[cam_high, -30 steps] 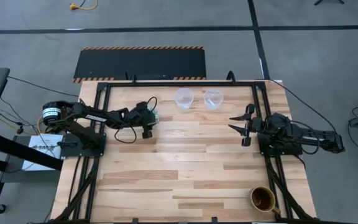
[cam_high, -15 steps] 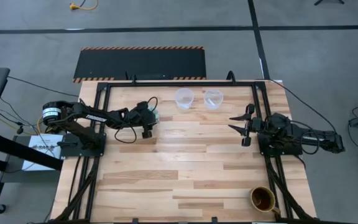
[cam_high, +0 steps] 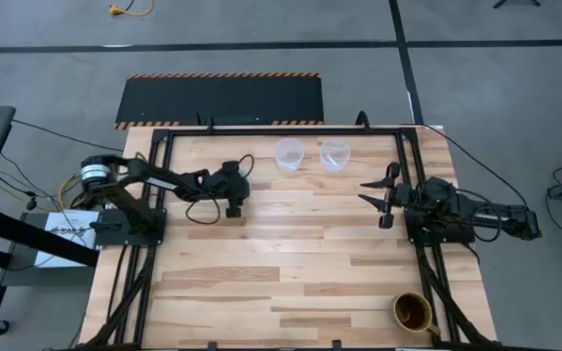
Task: Pick and place Stevia / Truvia into bins
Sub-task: Put the stevia packet into the left transparent container
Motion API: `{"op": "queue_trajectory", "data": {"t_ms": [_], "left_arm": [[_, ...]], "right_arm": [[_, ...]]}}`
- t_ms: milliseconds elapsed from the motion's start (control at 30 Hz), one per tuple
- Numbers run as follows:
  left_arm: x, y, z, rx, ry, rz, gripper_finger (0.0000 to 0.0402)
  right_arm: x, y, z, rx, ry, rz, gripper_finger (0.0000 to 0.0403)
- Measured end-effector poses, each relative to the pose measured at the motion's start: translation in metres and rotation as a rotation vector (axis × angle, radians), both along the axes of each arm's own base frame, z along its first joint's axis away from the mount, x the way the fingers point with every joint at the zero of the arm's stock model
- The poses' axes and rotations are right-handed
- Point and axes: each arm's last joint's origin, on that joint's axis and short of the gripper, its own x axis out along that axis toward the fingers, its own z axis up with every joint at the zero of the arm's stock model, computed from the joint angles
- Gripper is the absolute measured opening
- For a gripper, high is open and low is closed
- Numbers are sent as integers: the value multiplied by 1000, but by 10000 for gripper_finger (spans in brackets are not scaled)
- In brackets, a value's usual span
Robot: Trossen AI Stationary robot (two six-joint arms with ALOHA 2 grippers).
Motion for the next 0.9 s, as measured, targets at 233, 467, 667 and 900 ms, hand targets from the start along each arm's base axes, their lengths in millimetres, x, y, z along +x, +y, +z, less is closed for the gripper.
{"op": "queue_trajectory", "data": {"t_ms": [233,467,667,900], "left_arm": [[20,4,-8,21,46,7,173],[14,-1,-6,-18,87,75,173],[9,-10,-4,-38,127,143,173],[6,-12,-5,-45,150,205,173]], "right_arm": [[0,0,0,7,-1,4,134],[0,0,0,8,1,4,134],[0,0,-2,11,20,4,134],[0,0,-2,11,22,4,134]]}}
